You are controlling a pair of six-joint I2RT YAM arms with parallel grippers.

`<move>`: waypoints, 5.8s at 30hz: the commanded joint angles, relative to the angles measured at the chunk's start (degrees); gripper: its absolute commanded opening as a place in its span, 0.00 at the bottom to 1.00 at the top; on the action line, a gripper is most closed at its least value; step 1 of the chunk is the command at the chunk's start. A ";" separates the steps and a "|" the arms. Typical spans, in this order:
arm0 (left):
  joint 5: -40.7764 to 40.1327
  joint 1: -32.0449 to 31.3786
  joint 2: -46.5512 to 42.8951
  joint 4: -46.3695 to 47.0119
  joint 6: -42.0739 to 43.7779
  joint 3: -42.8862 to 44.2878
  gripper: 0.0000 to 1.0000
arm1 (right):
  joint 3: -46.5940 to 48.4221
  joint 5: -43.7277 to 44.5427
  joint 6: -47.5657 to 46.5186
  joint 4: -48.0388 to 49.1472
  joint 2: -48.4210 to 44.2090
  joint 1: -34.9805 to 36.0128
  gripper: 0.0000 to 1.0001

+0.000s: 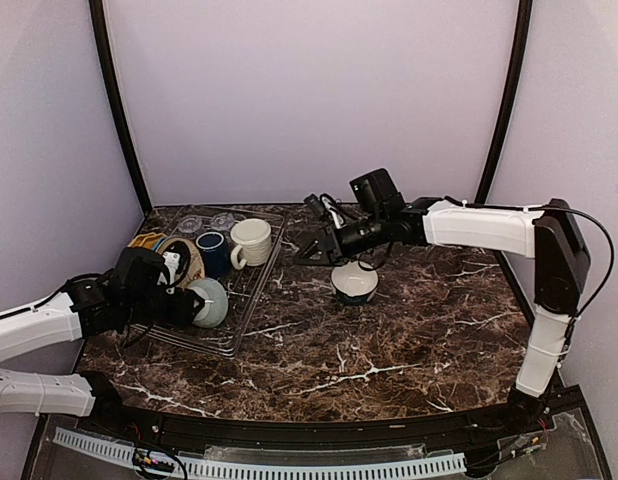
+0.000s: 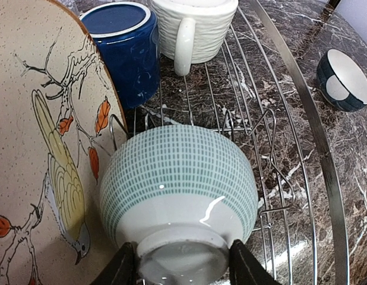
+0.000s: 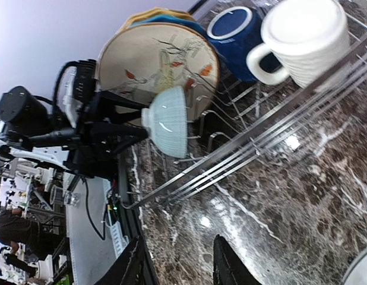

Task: Load the mixed dishes into the dish rack

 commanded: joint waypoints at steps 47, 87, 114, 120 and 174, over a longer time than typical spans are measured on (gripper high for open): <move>8.58 -0.29 3.85 3.53 1.82 13.73 0.93 | 14.12 47.49 -17.18 -36.04 15.09 -8.40 0.16; 49.71 -0.45 30.27 42.56 -34.29 18.49 0.99 | 1.91 48.16 -23.93 -5.12 -12.85 10.87 0.00; 50.70 -0.90 30.64 48.10 -32.27 17.58 0.23 | 1.29 45.70 -22.84 -5.31 -11.40 10.96 0.00; 48.78 -0.82 29.31 44.28 -27.59 18.43 0.01 | 3.33 43.97 -22.50 -7.58 -9.81 10.96 0.10; -10.34 -2.22 32.55 -8.97 66.24 36.65 0.01 | -8.56 43.85 -19.30 -5.12 -14.81 7.49 0.36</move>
